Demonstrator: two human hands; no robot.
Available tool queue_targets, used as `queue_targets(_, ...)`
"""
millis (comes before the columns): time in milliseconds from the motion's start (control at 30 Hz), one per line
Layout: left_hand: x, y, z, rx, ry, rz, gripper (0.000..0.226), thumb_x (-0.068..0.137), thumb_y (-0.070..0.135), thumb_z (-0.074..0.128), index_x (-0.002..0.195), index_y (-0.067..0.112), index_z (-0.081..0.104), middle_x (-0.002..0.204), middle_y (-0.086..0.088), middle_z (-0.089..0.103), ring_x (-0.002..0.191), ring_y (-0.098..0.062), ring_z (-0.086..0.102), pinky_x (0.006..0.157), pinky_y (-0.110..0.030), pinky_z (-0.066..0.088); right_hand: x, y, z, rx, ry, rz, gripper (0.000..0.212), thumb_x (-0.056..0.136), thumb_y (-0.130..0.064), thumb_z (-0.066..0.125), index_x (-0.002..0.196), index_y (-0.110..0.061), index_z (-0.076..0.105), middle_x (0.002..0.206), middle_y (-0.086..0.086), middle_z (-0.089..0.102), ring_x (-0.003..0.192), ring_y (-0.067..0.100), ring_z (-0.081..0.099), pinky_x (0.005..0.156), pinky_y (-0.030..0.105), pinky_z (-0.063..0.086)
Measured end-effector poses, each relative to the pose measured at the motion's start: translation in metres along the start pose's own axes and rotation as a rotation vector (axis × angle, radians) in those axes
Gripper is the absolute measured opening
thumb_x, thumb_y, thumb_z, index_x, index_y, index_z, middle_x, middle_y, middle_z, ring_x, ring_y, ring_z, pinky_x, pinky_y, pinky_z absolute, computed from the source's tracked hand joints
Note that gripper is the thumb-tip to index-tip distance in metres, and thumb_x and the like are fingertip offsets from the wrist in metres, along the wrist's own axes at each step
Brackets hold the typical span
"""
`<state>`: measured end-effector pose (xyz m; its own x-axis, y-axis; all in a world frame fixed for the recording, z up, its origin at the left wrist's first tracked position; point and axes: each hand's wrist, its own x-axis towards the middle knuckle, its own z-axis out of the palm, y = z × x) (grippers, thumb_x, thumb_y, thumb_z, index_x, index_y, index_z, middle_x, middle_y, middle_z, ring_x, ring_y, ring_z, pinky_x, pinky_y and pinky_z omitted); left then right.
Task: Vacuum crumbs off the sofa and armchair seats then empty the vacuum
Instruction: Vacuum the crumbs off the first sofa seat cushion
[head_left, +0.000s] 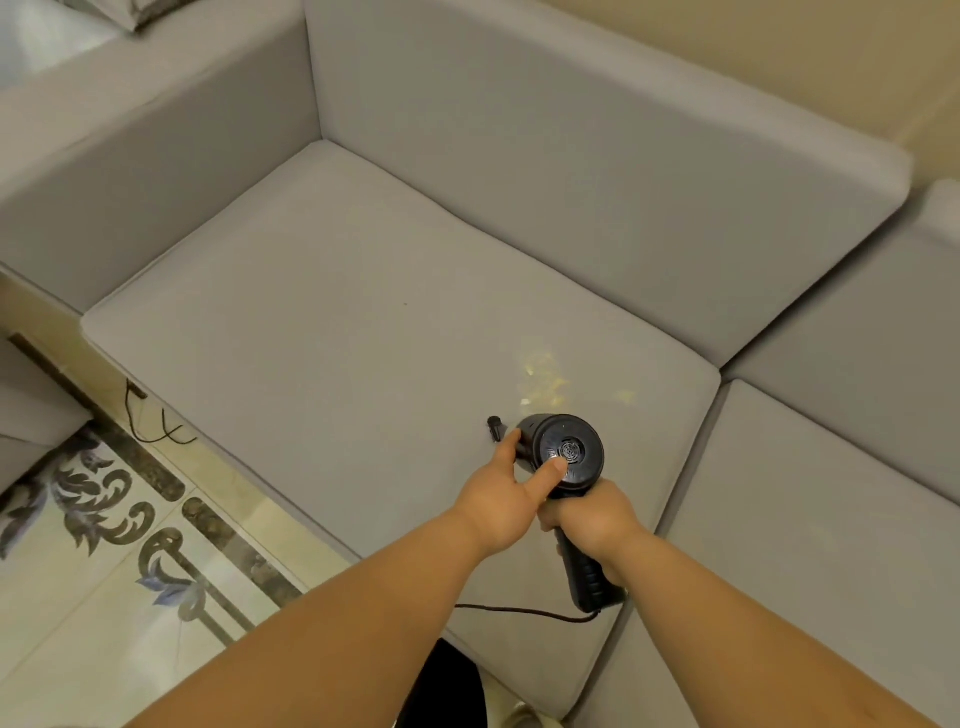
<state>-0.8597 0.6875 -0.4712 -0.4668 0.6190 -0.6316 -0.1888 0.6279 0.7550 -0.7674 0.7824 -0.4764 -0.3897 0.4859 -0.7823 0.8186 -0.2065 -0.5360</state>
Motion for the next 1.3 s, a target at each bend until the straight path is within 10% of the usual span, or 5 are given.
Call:
queue_targets(600, 0.021, 0.016, -0.044, -0.029, 0.205, 0.058, 0.078, 0.087, 0.056, 0.052, 0.151, 0.032, 0.015, 0.147, 0.004, 0.041, 0.128, -0.018, 0.043, 0.090, -0.020, 0.031, 0.031, -0.053, 0.022, 0.016, -0.040, -0.177, 0.030, 0.061, -0.009, 0.070, 0.090, -0.015, 0.069, 0.076, 0.010, 0.066, 0.069, 0.032, 0.060, 0.077, 0.051, 0.057)
queue_targets(1300, 0.000, 0.025, 0.022, 0.003, 0.025, 0.020, 0.079, 0.087, 0.059, 0.052, 0.151, 0.028, 0.017, 0.148, 0.002, 0.040, 0.133, -0.019, 0.040, 0.098, -0.024, 0.032, -0.003, 0.002, -0.032, 0.002, 0.020, -0.046, 0.028, 0.060, -0.009, 0.070, 0.088, -0.012, 0.068, 0.077, 0.013, 0.066, 0.068, 0.031, 0.061, 0.069, 0.042, 0.056)
